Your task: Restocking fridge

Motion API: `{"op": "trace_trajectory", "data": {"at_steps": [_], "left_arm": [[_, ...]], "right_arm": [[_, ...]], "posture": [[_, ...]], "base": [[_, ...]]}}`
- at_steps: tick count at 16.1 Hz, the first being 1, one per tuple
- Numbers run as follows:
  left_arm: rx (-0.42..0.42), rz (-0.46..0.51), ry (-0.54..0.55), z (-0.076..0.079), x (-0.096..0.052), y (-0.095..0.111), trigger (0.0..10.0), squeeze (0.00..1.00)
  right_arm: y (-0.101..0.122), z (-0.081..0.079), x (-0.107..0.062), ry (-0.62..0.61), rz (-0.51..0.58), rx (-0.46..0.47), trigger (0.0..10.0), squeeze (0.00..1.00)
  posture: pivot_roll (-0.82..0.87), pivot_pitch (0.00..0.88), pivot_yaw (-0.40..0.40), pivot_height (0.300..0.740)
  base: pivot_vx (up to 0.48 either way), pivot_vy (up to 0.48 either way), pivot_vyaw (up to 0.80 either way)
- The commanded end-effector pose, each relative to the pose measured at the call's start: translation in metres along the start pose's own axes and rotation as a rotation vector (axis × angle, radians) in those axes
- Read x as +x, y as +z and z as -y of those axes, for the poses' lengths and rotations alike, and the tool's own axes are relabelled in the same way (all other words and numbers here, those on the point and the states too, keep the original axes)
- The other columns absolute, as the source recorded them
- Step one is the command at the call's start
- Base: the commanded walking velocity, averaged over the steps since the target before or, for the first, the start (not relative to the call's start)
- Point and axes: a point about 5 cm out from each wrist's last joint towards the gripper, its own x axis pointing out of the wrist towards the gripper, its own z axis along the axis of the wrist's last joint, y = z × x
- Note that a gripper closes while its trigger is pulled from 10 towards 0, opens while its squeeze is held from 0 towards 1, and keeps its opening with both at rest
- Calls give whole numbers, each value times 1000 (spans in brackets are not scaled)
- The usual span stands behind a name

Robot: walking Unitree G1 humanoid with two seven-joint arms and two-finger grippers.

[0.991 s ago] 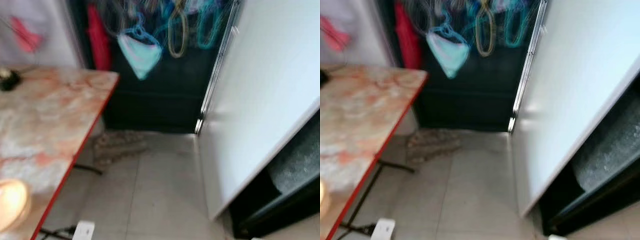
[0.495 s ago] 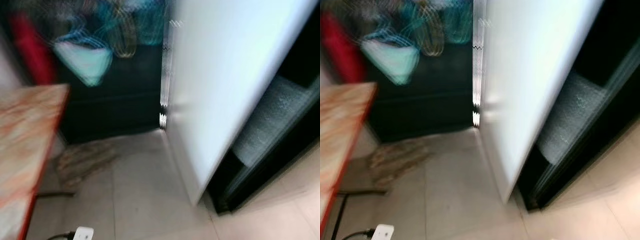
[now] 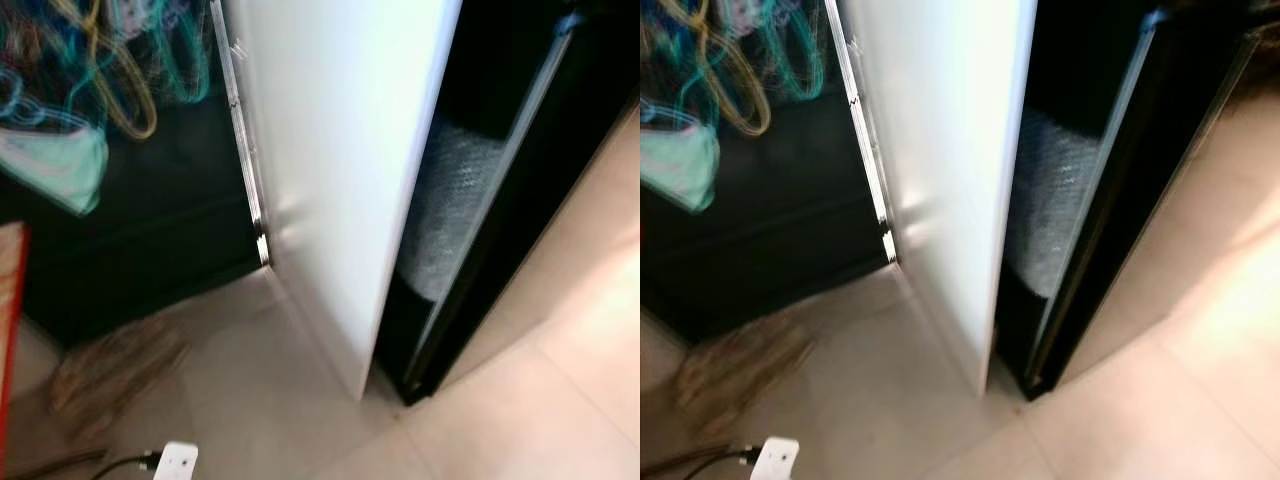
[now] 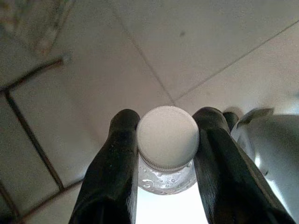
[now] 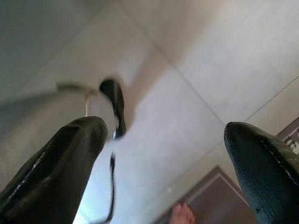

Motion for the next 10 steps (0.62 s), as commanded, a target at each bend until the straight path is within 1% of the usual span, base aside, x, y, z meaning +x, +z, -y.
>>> {"op": "trace_trajectory", "data": {"at_steps": [1, 8, 10], "left_arm": [[17, -56, 3, -5, -3, -16, 10000, 0], [48, -45, -21, -2, -3, -15, 10000, 0], [54, -42, -21, -2, -3, -14, 10000, 0]], "right_arm": [[-8, -4, 0, 6, -21, 20, 10000, 0], [-12, -3, -1, 2, -27, 21, 10000, 0], [-14, -4, -1, 4, -31, 22, 10000, 0]], "posture": [[112, 48, 27, 740], [101, 0, 34, 740], [98, 0, 36, 740]], "base": [[0, 0, -800], [0, 0, -800], [0, 0, -800]]}}
